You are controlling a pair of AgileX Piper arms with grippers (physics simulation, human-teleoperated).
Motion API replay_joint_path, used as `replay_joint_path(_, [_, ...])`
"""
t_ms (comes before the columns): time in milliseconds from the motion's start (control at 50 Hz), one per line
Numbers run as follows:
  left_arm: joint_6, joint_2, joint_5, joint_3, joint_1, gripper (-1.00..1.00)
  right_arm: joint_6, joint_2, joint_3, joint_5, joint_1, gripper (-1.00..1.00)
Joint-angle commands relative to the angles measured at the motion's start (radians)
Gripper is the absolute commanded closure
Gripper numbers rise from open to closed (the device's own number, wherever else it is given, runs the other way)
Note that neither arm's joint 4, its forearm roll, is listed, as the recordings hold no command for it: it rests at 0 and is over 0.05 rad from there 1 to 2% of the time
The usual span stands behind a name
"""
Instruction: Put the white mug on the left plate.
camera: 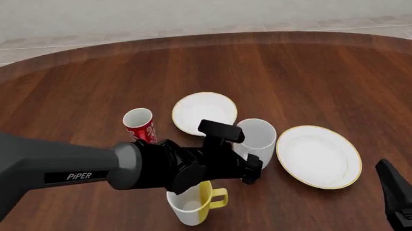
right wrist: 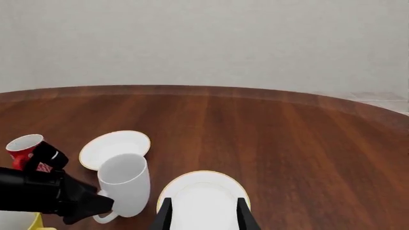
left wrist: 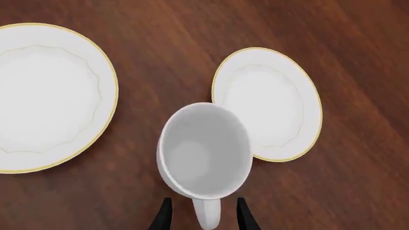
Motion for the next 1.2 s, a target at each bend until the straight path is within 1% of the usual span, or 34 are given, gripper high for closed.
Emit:
replay_joint_path(20, [-0.010, 0.024, -0.004, -0.005, -0.006, -1.00, 0.000, 0.000, 0.000, -0.001, 0.001, -1.00])
replay_joint_path(420, [0.002, 0.016, -0.008, 0.006, 0.012, -1.00, 0.002, 0.000, 0.001, -0.003, 0.002, -1.00])
replay_joint_path(440, [0.004, 0.015, -0.010, 0.006, 0.011, 1.00, 0.001, 0.000, 0.001, -0.002, 0.003, -1.00])
replay_joint_path(620, [0.037, -0.015, -0.023, 0.024, 0.030, 1.00, 0.002, 0.000, 0.001, -0.001, 0.002, -1.00])
replay_joint_path(880, [0.037, -0.030, -0.024, 0.023, 0.015, 1.00, 0.003, 0.000, 0.001, -0.003, 0.001, -1.00])
replay_joint_path(1200, [0.062, -0.062, -0.014, 0.015, 0.002, 1.00, 0.003, 0.000, 0.001, -0.003, 0.001, -1.00])
